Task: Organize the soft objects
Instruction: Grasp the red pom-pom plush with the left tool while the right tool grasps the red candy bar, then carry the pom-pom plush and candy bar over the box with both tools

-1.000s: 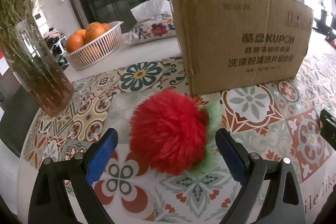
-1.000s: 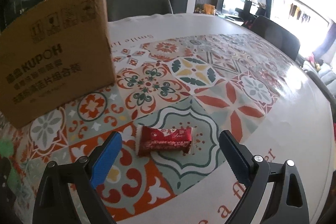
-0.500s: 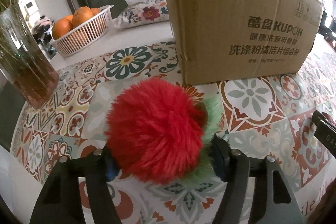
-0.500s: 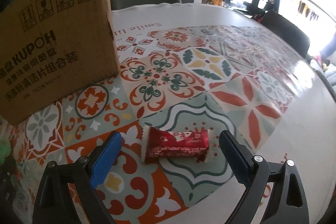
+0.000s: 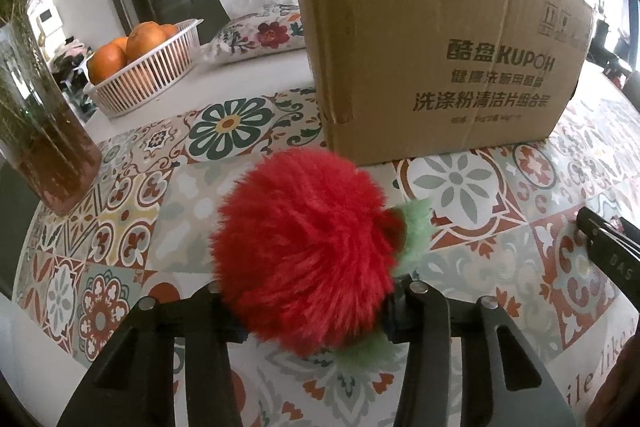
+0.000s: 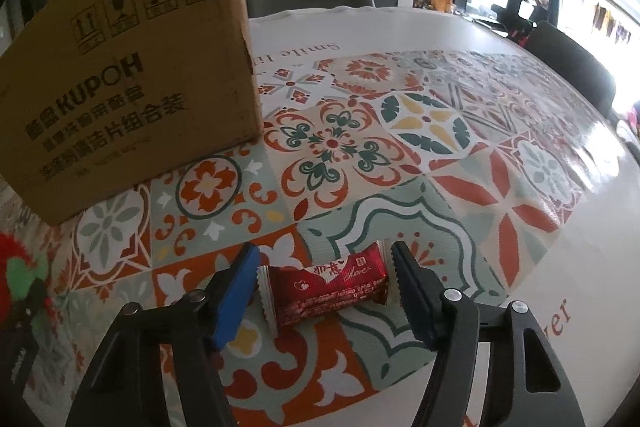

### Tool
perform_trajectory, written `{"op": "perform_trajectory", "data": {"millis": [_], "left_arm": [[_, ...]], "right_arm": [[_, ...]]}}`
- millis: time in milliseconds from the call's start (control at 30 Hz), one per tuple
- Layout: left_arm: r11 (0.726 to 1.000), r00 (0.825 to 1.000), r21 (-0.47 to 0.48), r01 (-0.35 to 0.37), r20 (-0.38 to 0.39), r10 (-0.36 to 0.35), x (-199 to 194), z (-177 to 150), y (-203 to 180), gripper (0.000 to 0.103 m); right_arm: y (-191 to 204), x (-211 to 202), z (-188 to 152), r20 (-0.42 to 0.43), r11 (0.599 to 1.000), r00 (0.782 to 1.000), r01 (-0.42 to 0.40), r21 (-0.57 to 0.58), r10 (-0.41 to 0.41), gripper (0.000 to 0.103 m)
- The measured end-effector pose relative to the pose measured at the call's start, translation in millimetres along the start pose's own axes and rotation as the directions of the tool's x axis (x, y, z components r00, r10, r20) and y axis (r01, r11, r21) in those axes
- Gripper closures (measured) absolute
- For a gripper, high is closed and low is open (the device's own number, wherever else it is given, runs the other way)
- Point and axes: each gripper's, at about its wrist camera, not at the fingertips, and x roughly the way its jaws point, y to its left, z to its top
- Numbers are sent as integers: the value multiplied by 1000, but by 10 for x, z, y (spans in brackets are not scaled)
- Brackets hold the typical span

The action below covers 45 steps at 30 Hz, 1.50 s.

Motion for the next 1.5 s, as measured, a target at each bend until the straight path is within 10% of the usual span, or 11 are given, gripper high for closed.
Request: {"op": "perform_trajectory", "data": {"millis": [1500], "left_arm": [[994,983,-11,107,152,-104,-1306,27,-23,67]], "right_arm": [[-96,-1218,160,149,956,947,-266,-123,283,50]]}}
